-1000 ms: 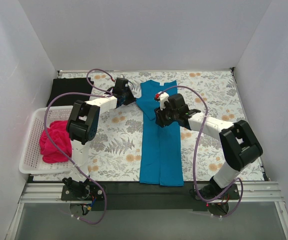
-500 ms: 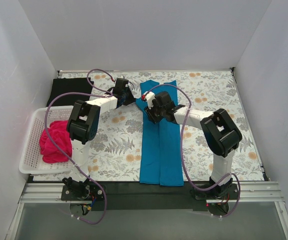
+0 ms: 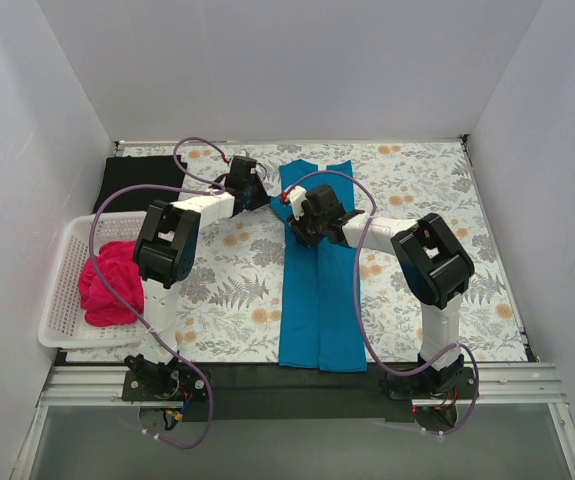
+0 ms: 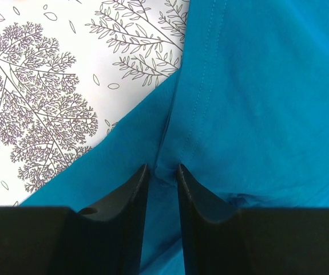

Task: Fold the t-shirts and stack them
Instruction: Fold the tshirt

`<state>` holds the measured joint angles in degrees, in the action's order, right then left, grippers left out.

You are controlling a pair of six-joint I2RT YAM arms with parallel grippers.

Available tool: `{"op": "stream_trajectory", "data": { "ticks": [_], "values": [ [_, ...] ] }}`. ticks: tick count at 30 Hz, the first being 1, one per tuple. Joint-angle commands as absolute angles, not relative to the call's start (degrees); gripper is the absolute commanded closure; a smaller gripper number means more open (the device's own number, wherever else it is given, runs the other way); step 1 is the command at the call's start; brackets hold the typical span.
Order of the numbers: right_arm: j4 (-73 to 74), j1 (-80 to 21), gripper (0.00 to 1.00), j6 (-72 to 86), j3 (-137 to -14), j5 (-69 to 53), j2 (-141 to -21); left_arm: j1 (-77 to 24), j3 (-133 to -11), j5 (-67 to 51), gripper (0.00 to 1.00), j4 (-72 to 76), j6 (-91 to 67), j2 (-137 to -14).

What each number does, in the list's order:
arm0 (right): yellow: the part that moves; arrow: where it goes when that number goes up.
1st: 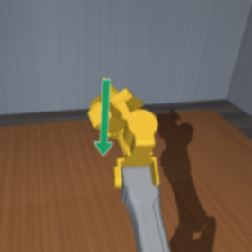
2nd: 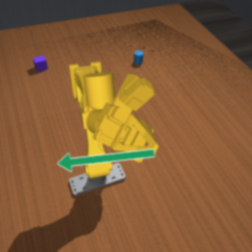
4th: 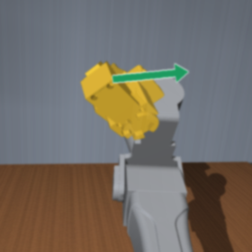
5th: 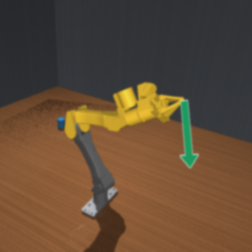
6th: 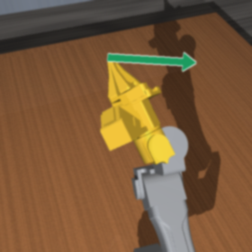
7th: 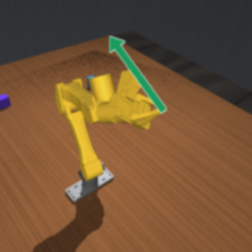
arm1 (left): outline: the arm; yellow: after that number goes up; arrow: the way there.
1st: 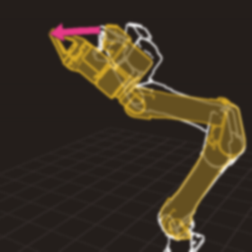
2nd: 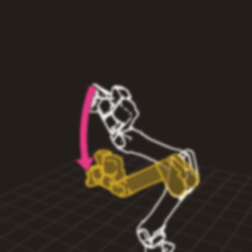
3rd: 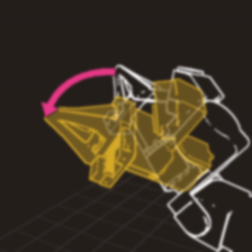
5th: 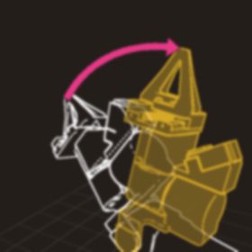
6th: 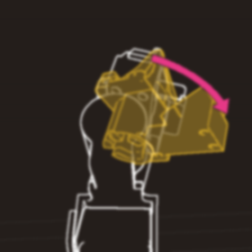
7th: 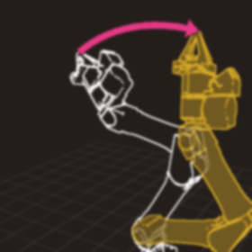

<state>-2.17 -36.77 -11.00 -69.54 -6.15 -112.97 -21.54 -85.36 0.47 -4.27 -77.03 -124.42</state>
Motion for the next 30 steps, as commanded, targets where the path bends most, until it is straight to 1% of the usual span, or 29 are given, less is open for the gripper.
{"op": "stream_trajectory", "data": {
  "ticks": [1,6,11,17,22,28,29,30],
  "values": [
    [-3.25,-36.91,0.68,-11.69,-70.31,-5.45,-112.95,-21.53,-87.36,2.11,0.98,-3.78,-75.94,-124.1],
    [-3.16,-36.91,0.68,-11.25,-69.79,-5.98,-111.89,-21.53,-87.54,2.2,0.98,-3.87,-75.59,-123.93],
    [-2.99,-36.65,0.64,-10.28,-69.96,-7.03,-110.92,-21.53,-87.71,1.93,0.98,-3.78,-75.59,-124.01],
    [-2.81,-34.37,0.64,-8.18,-70.49,-10.28,-110.65,-21.53,-87.71,1.67,0.98,-3.78,-75.59,-124.1],
    [-2.55,-33.84,0.66,-7.74,-70.66,-11.51,-111.27,-21.62,-87.71,1.67,0.98,-3.78,-75.5,-124.28],
    [-2.37,-33.14,0.66,-6.42,-70.84,-14.24,-111.53,-21.62,-87.98,1.58,0.98,-3.78,-75.32,-124.37],
    [-2.37,-32.96,0.67,-6.24,-70.84,-14.5,-111.53,-21.53,-87.98,1.58,0.98,-3.78,-75.32,-124.37],
    [-2.37,-32.96,0.72,-5.89,-70.93,-14.5,-111.53,-21.53,-87.98,1.58,0.98,-3.78,-75.32,-124.45]
  ]
}}
